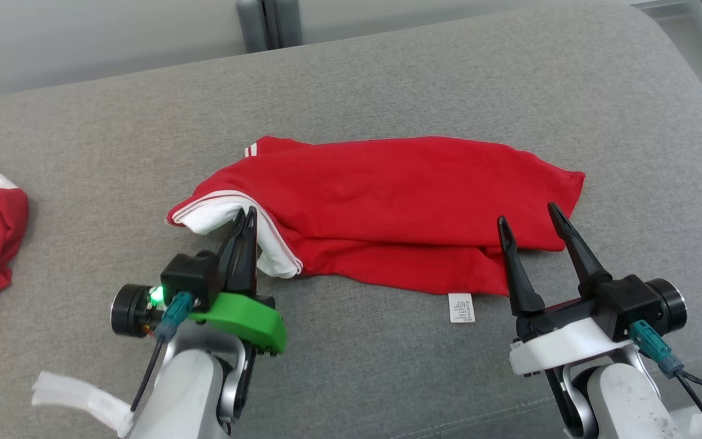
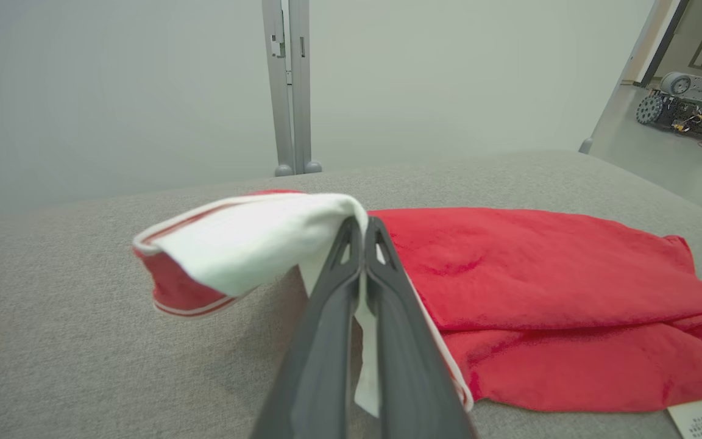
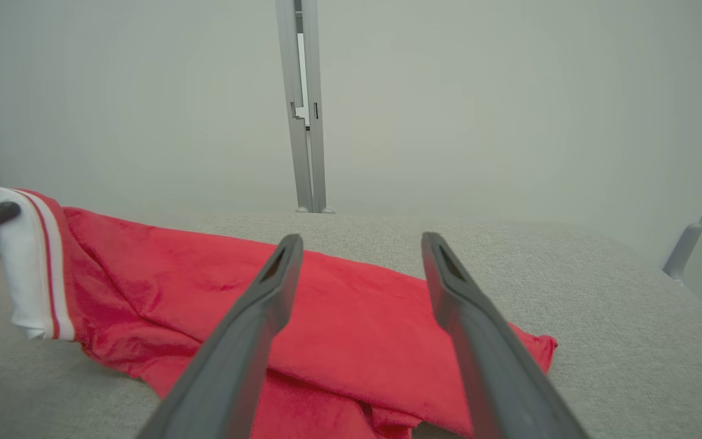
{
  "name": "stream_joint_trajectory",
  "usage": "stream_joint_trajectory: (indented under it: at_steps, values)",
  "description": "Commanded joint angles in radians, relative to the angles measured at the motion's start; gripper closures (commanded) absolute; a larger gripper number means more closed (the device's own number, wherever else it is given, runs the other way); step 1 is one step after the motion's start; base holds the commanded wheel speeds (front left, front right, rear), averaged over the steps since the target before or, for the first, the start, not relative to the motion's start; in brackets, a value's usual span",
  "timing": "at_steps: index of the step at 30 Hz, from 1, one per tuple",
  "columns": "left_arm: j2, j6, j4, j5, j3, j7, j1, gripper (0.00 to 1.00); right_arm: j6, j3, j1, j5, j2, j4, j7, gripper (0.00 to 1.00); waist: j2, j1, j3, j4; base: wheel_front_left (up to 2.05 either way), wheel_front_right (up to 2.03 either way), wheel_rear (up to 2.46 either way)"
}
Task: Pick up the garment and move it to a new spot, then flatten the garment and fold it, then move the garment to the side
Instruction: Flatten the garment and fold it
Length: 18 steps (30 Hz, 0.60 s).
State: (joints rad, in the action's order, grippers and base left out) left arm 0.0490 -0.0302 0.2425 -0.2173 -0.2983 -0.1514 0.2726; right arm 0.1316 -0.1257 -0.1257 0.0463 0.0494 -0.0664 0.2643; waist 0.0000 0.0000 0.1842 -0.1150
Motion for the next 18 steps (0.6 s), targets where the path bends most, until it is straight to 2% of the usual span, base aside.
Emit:
stream_joint_trajectory:
  at_steps: [1,6,7,8,10,15,18]
  values:
    - [0.003,0.006,0.033,0.014,-0.009,0.011,0.046,1.0,-0.002,-0.005,-0.002,0.005,0.002,0.0,0.0,0.0,0.0,0.0,0.016,-0.045,0.0,0.0,0.0]
    - [0.003,0.02,0.183,0.006,-0.047,0.027,0.184,1.0,-0.002,-0.005,-0.021,0.008,0.002,0.001,0.0,0.0,0.0,0.0,0.048,-0.097,0.0,0.0,0.0]
    - [0.004,0.023,0.217,-0.004,-0.055,0.019,0.214,0.9,-0.002,-0.004,-0.025,0.009,0.002,0.002,0.0,0.0,0.0,0.0,0.056,-0.108,0.0,0.0,0.0]
    - [0.004,0.027,0.245,-0.006,-0.064,0.017,0.238,0.62,-0.002,-0.002,-0.026,0.011,0.002,0.003,0.0,0.0,0.0,0.0,0.062,-0.115,0.0,0.0,0.0]
    - [0.004,0.043,0.3,-0.018,-0.086,0.001,0.286,0.0,-0.002,-0.001,-0.029,0.013,0.002,0.006,0.0,0.0,0.0,0.0,0.075,-0.128,0.0,0.0,0.0]
    - [0.004,0.074,0.362,-0.068,-0.156,-0.07,0.359,0.0,-0.002,0.014,-0.027,0.012,0.002,0.008,0.0,0.0,0.0,0.0,0.09,-0.131,0.0,0.0,0.0]
    - [0.004,0.072,0.35,-0.091,-0.194,-0.092,0.355,0.0,-0.002,0.022,-0.022,0.013,0.002,0.005,0.0,0.0,0.0,0.0,0.086,-0.117,0.0,0.0,0.0]
